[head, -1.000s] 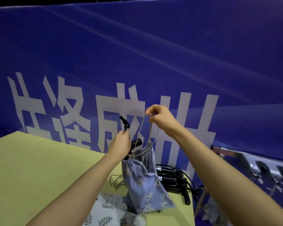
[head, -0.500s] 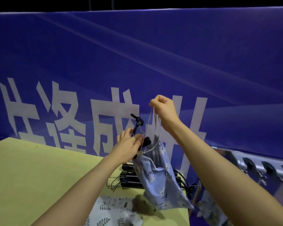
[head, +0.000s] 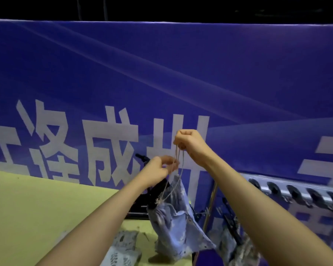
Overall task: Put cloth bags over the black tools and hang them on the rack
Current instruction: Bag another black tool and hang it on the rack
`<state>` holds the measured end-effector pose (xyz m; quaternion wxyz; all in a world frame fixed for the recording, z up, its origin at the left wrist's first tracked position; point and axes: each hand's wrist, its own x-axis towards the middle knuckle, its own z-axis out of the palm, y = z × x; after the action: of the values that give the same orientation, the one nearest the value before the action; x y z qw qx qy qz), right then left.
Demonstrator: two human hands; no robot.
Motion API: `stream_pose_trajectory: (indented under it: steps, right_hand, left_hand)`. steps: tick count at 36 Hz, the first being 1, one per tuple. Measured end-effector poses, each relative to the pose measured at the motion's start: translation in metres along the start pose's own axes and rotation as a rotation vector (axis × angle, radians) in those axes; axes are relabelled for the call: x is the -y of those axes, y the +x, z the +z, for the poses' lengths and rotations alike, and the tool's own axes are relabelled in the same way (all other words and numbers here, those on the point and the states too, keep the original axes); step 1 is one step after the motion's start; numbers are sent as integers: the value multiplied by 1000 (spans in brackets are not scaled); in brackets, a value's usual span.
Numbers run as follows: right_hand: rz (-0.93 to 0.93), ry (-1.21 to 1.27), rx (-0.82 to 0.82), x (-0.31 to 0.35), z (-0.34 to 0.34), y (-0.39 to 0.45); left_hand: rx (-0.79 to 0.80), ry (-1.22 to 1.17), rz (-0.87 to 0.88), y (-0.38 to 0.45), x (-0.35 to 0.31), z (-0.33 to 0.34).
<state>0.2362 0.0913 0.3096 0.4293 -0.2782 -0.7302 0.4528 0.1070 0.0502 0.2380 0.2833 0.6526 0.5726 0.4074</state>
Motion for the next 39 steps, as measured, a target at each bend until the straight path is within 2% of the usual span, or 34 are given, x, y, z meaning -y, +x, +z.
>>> stream_pose_trajectory:
  steps: [6,11,20,23,26,29,32,35,37,39]
  right_hand:
    - [46,-19,-43,-11,-39,-34]
    - [56,-122,-94,-18,-71,-59]
    - [184,-299,-98,-26,-116,-111]
    - [278,-248,-96,-30,-126,-122]
    - [424,-149,-54,-32,-133,-133]
    - [507,-199,93,-32,-139,-146]
    - [485,-424,214,-32,-141,-156]
    - [428,-635,214,-35,-141,-160]
    - [381,-683,193,-37,-143,-164]
    - [356,-583,158,-40,-144,-168]
  left_hand:
    - [-55,-10,-20,-11,-27,42]
    - [-107,-170,-49,-17,-39,77]
    - [-223,-160,-28,-31,-56,130]
    - [-248,-199,-35,-35,-61,144]
    - [-239,-192,-56,-37,-61,152]
    - [-229,-172,-77,-42,-60,162]
    - [-207,-116,-76,-47,-58,171]
    - [-222,-107,-74,-52,-56,177]
    - [-242,-122,-80,-54,-54,179]
    - [-248,-123,-85,-55,-53,180]
